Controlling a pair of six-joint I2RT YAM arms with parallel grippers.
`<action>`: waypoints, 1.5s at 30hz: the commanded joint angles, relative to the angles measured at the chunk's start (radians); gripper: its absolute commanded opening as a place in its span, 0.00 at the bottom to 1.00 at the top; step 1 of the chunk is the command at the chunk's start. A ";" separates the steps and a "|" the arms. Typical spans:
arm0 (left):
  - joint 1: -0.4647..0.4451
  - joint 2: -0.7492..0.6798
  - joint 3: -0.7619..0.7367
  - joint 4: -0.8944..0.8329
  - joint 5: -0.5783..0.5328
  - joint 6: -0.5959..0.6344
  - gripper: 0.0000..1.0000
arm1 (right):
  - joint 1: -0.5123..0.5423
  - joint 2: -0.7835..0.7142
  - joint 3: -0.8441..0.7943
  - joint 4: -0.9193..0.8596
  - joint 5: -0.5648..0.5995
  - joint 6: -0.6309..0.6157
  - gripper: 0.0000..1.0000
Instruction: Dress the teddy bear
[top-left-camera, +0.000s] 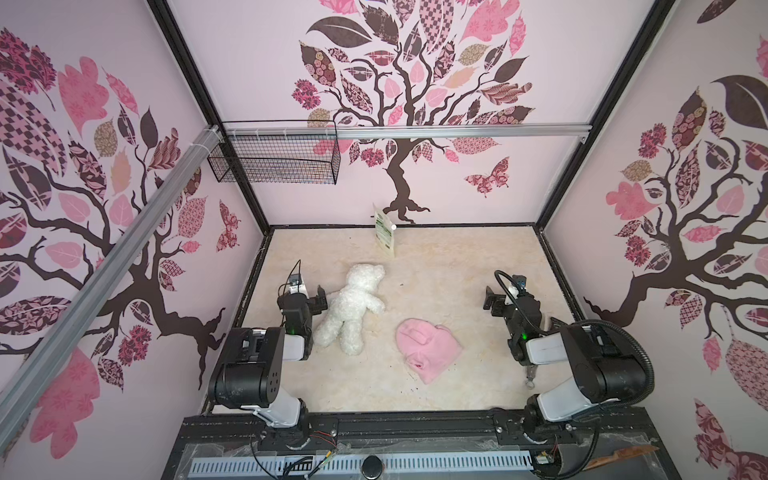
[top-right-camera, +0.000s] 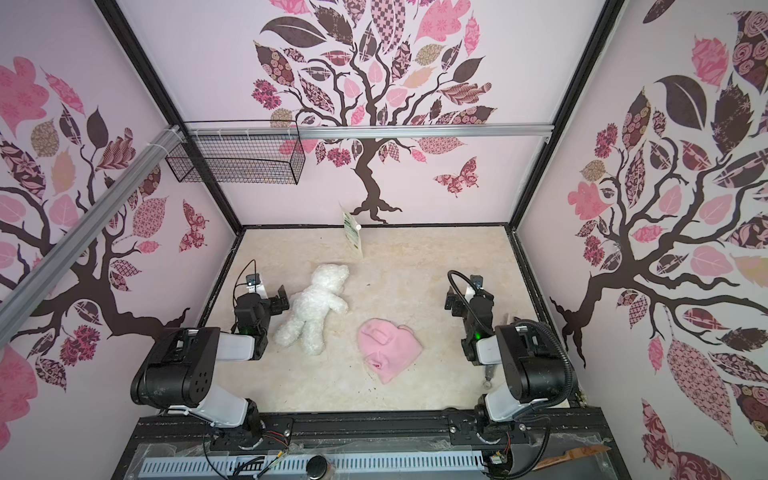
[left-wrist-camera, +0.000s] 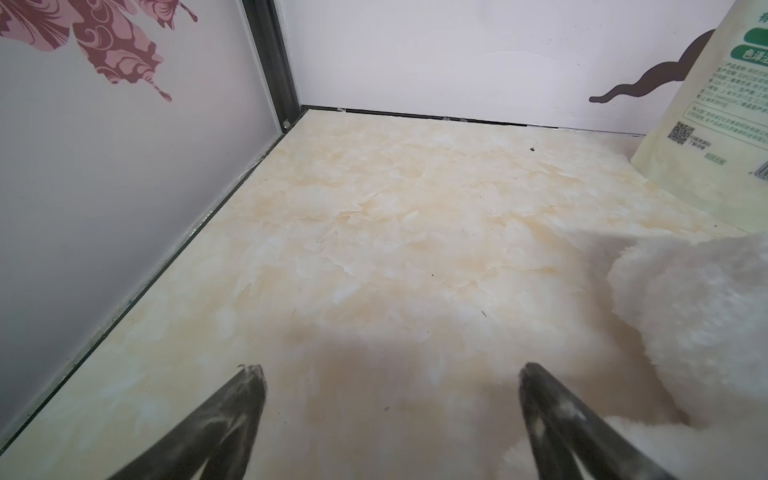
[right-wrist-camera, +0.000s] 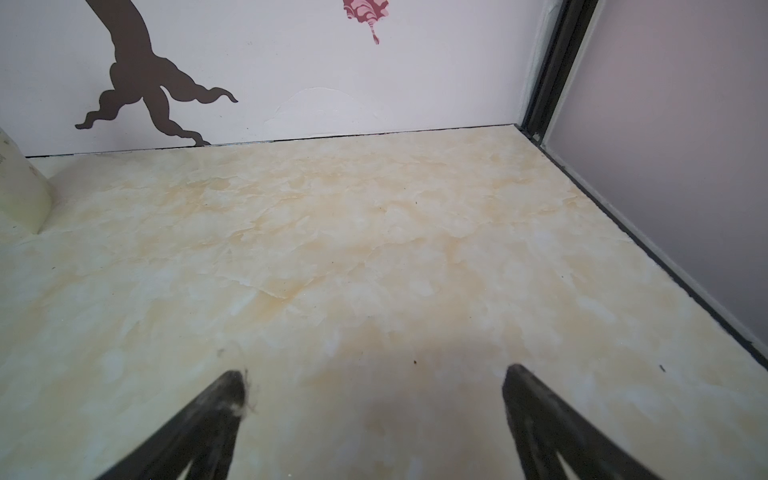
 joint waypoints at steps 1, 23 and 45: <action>0.000 -0.008 0.017 0.002 0.000 0.000 0.97 | -0.001 0.004 0.015 0.035 -0.003 0.004 1.00; 0.006 -0.008 0.014 0.001 0.011 -0.007 0.97 | -0.003 0.006 0.018 0.029 -0.005 0.011 1.00; 0.000 -0.395 0.111 -0.498 -0.121 -0.260 0.97 | 0.019 -0.388 0.053 -0.370 0.109 0.181 1.00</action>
